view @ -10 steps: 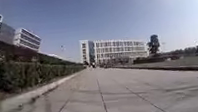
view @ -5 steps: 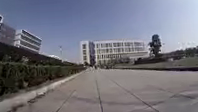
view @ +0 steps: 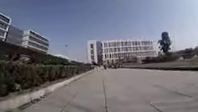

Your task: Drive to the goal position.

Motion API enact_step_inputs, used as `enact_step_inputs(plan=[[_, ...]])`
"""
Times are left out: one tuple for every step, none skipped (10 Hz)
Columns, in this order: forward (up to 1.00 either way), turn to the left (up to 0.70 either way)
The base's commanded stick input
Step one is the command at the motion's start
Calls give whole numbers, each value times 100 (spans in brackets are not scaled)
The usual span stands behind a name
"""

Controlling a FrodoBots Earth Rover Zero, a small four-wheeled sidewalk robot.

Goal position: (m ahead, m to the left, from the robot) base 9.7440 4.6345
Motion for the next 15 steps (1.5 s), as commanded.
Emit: enact_step_inputs(plan=[[100, 40], [100, 40], [100, 40], [100, 40], [100, 11], [100, 5], [100, 0], [100, 0], [100, -22], [100, -36], [100, -40], [100, -40], [100, -40], [100, -40], [100, -40]])
